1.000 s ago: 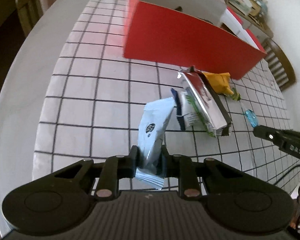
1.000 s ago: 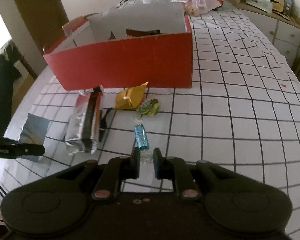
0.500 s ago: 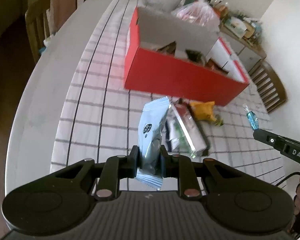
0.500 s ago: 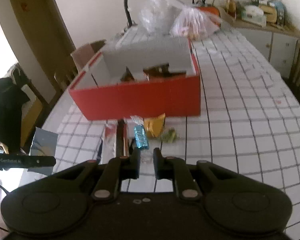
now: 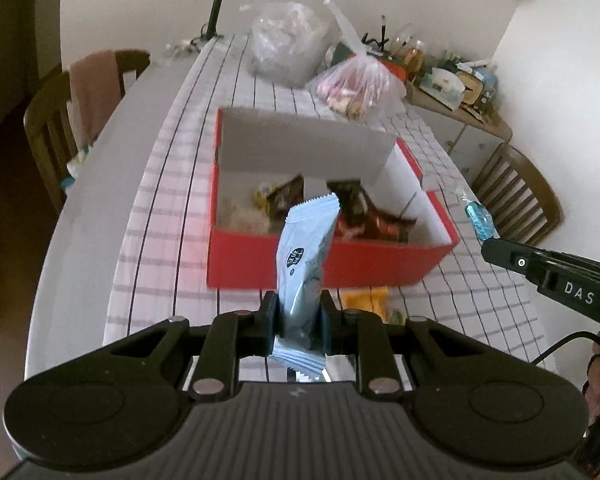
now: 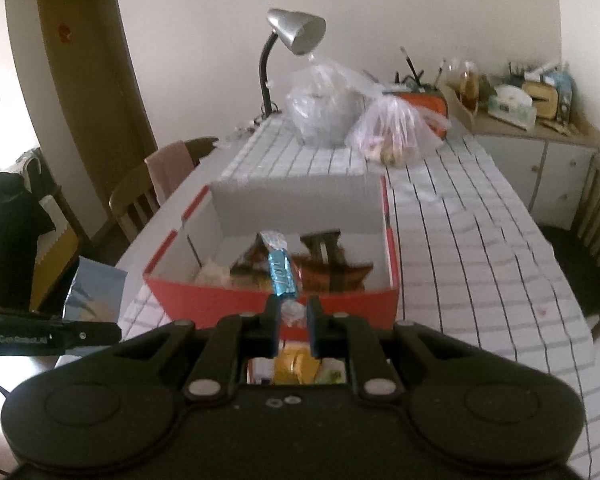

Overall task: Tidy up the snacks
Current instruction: 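Carry the light blue packet and blue candy with both grippers over the box, then open both grippers to drop the packet and candy into the box, then move both grippers back toward the silver bar and yellow packet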

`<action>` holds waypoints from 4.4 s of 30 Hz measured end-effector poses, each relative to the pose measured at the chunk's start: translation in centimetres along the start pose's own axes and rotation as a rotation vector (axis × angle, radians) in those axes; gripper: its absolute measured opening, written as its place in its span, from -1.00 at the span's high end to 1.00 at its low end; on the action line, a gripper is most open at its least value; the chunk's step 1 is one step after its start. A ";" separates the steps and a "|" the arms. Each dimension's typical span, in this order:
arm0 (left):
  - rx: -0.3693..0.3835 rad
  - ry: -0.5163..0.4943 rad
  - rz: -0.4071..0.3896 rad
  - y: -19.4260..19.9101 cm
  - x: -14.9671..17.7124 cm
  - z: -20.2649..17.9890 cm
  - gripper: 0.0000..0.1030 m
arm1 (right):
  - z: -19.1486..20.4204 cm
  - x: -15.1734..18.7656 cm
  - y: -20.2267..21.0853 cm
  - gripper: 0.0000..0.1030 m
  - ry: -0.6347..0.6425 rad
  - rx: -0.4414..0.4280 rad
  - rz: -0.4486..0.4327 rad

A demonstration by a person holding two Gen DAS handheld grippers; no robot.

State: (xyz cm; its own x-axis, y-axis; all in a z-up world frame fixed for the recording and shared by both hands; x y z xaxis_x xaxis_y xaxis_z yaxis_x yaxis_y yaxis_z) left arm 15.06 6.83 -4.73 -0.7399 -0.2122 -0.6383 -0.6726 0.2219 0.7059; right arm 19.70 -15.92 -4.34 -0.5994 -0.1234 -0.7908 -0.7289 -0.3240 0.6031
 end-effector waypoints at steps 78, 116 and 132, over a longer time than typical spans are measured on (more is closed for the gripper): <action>-0.108 -0.107 0.064 -6.9 -7.5 0.2 0.06 | 1.4 -5.2 -8.8 -0.33 0.083 -0.088 0.099; -0.032 -0.135 -0.067 1.3 2.0 -1.9 -0.59 | 0.0 2.6 1.0 -1.00 0.026 -0.060 0.049; -0.120 -0.042 0.135 -7.1 5.6 -4.5 -0.59 | -5.0 6.3 -3.2 -1.00 0.113 -0.053 0.175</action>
State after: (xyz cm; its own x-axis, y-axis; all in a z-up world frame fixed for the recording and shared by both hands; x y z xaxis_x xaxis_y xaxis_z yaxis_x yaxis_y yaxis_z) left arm 15.74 -0.18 -11.94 -0.8248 -0.1476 -0.5458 -0.5632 0.1299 0.8160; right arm 19.94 -20.36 -11.74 -0.6724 -0.2859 -0.6827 -0.5964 -0.3371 0.7285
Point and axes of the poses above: each gripper's, at about its wrist camera, not at the fingertips, and y roughly against the way its jaws point, z to its left, x to its underside, the point moved 1 cm from there along -y, roughly the way its jaws point, and after that the axes turned 5 degrees about x, right-handed, at the moved point
